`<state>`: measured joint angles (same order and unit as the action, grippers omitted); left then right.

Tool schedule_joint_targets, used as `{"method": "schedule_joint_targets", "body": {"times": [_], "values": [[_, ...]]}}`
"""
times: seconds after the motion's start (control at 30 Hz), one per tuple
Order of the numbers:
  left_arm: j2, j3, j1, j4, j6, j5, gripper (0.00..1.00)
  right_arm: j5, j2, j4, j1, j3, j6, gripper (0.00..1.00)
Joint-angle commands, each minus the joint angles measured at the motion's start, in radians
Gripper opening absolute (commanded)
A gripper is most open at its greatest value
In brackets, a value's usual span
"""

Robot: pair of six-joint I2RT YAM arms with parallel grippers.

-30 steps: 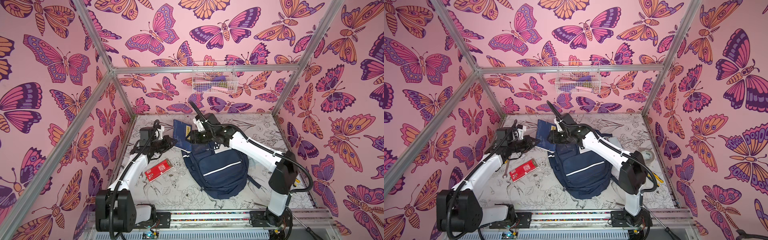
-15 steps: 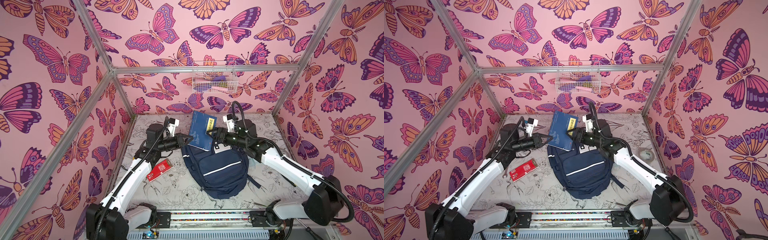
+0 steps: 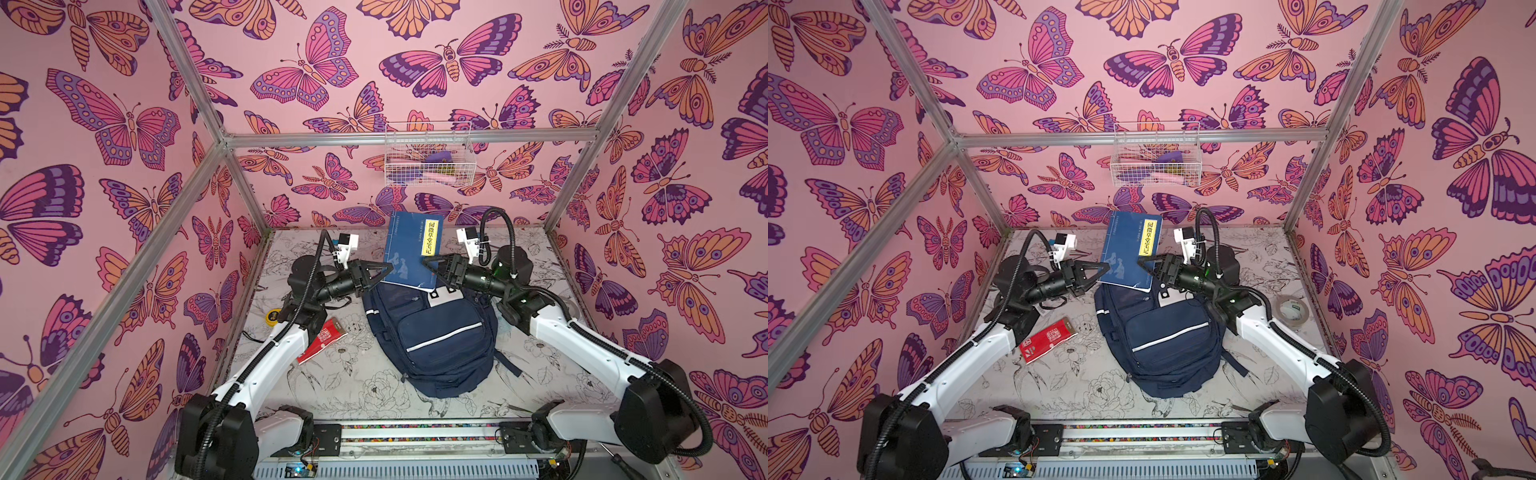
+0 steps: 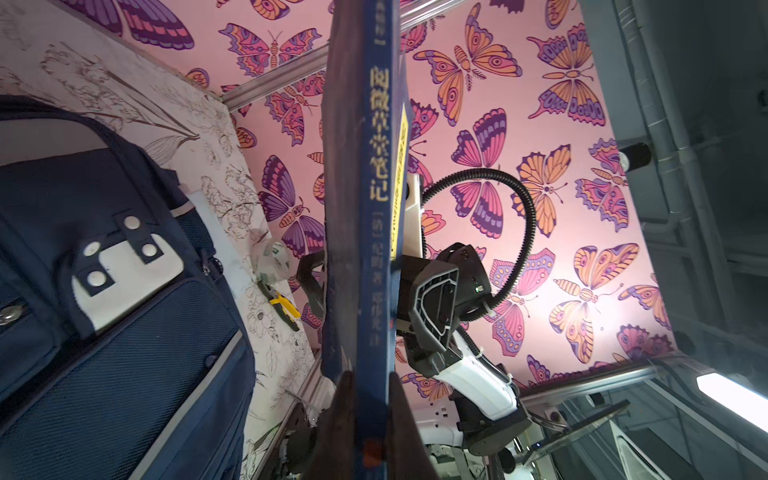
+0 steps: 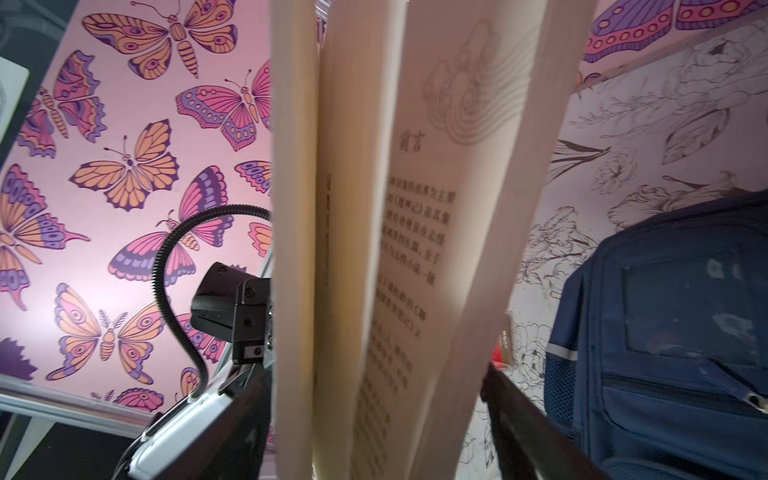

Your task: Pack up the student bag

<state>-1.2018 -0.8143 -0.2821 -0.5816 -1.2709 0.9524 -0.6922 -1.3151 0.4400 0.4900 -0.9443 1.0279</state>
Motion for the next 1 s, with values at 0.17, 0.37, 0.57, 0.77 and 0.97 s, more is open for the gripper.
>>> {"method": "schedule_joint_targets", "body": {"times": [0.17, 0.37, 0.57, 0.77, 0.97], "values": [[-0.009, 0.031, -0.003, -0.222, -0.079, 0.054, 0.0, -0.052, 0.023, 0.084, -0.008, 0.004, 0.043, 0.55], [-0.02, 0.044, -0.002, -0.226, -0.068, 0.055, 0.0, -0.049, 0.04, 0.053, -0.008, 0.004, 0.031, 0.35], [-0.031, 0.061, -0.002, -0.202, -0.036, 0.062, 0.0, -0.017, 0.064, 0.001, -0.008, 0.004, 0.003, 0.29], [-0.036, 0.076, -0.002, -0.148, 0.017, 0.066, 0.0, -0.011, 0.084, -0.041, -0.008, -0.006, -0.027, 0.14], [-0.049, 0.084, -0.002, -0.105, 0.051, 0.077, 0.1, 0.006, 0.104, -0.092, -0.009, -0.004, -0.056, 0.05]]}}
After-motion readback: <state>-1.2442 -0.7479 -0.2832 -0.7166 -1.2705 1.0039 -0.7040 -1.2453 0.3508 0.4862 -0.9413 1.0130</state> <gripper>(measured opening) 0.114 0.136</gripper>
